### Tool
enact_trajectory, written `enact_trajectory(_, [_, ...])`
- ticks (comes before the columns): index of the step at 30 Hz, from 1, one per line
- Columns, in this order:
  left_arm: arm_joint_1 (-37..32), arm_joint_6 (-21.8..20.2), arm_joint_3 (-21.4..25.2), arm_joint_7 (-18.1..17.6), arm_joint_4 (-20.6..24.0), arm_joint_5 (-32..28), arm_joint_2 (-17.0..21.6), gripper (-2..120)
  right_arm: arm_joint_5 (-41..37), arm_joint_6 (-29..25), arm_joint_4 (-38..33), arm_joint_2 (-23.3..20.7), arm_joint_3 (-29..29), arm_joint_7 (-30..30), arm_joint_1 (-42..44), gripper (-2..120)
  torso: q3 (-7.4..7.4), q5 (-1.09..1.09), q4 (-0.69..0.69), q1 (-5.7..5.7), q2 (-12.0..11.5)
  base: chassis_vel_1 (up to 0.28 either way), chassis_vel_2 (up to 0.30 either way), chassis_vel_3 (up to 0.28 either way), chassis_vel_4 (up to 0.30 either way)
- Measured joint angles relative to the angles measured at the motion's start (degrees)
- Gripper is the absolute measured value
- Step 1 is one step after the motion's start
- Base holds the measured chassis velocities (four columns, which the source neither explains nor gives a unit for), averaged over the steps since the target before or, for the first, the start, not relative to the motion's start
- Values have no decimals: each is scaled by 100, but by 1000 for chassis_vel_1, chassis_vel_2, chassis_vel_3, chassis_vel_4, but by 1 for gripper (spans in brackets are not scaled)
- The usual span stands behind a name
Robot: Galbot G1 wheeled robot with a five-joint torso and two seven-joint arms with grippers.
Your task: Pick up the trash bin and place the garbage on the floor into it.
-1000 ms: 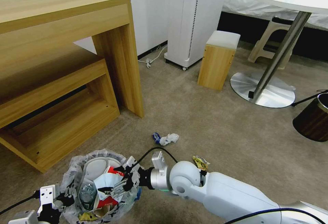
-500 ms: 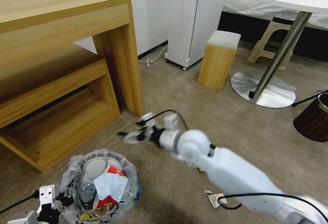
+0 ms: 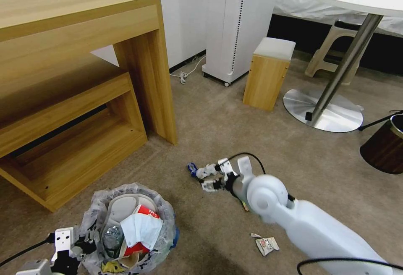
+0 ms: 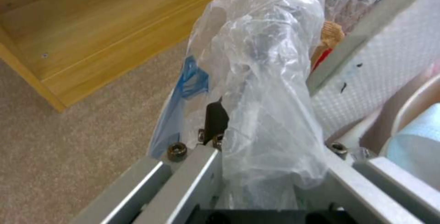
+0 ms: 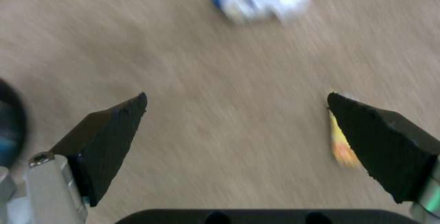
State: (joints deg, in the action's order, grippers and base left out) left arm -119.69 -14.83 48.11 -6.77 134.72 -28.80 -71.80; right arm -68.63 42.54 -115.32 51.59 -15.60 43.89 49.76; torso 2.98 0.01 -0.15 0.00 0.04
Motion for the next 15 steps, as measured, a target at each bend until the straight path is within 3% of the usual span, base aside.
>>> enact_trajectory(7, [30,29,-85,61,-66,121,-59,2,806,-18,332,-244,163,-294,476,100,0,0,1,0,0,0,0,0,0])
enact_trajectory(9, [44,32,-135,75,-91,186,-102,2,1171,-28,531,-436,164,-847,493,100,1,1,1,0,-1,0,0,0,0])
enact_trajectory(10, [44,32,-135,75,-91,186,-102,2,1171,-28,531,-436,164,-847,493,100,1,1,1,0,-1,0,0,0,0])
enact_trajectory(14, [31,84,-184,129,-145,326,-191,2,2485,-755,826,-1320,16,-3130,471,100,0,1,1,0,-1,0,0,0,0])
enact_trajectory(15, [31,84,-184,129,-145,326,-191,2,2485,-755,826,-1320,16,-3130,471,100,0,1,1,0,-1,0,0,0,0])
